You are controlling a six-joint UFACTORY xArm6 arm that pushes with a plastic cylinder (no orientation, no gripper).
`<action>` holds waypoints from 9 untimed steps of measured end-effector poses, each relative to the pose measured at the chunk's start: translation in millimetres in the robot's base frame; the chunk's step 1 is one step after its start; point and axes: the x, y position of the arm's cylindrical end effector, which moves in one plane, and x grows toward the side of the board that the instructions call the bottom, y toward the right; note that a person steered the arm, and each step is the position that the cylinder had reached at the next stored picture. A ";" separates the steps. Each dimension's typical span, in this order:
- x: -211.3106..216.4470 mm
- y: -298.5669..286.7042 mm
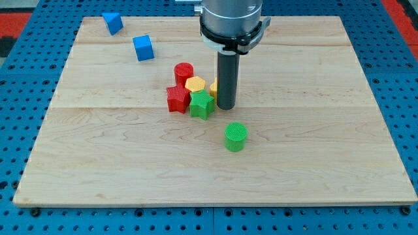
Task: Push the blue cube towards the top right
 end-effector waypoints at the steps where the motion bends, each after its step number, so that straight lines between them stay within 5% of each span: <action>1: 0.0 4.6; 9: 0.0 64.5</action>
